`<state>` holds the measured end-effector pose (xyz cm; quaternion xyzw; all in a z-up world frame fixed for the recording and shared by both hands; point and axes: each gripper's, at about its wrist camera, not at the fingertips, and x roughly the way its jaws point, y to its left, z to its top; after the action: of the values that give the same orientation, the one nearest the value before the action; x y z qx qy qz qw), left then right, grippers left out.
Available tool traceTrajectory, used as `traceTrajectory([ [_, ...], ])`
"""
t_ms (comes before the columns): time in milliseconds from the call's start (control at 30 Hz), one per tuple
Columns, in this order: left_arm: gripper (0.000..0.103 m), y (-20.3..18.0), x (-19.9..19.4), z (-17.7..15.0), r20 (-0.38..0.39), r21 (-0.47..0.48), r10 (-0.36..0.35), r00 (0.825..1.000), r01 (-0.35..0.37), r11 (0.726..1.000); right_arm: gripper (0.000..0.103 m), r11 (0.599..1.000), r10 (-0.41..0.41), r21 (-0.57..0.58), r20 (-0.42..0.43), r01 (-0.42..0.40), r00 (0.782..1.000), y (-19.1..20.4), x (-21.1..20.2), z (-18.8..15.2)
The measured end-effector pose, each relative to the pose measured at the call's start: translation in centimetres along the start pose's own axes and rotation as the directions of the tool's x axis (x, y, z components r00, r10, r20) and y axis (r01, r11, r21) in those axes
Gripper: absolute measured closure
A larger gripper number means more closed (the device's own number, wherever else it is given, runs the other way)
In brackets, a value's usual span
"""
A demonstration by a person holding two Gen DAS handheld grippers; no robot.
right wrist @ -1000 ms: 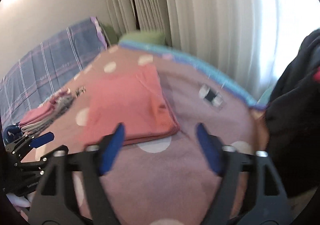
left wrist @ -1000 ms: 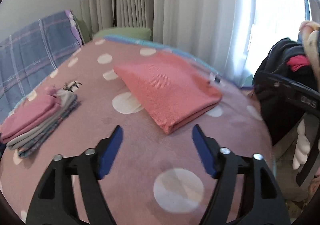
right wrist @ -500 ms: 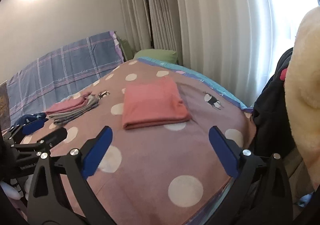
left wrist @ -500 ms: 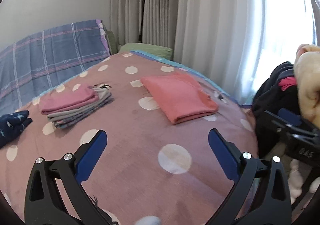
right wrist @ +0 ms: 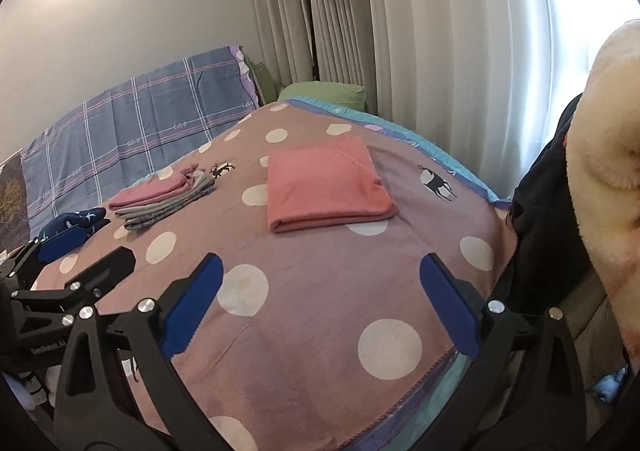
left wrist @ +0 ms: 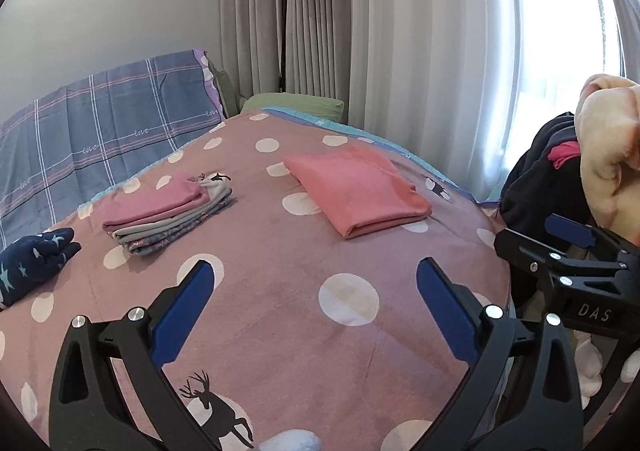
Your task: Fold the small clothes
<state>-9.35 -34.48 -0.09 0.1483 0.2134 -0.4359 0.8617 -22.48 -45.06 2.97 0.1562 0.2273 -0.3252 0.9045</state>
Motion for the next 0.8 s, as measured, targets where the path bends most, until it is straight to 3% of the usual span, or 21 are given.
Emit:
traceTrajectory([
  [800,0.002,-0.7,0.1,-0.6,0.003,0.024,-0.008,1.000,0.007,1.000,0.003,0.999,-0.032,0.021,-0.047,0.033,0.998,-0.4,1.0,-0.2],
])
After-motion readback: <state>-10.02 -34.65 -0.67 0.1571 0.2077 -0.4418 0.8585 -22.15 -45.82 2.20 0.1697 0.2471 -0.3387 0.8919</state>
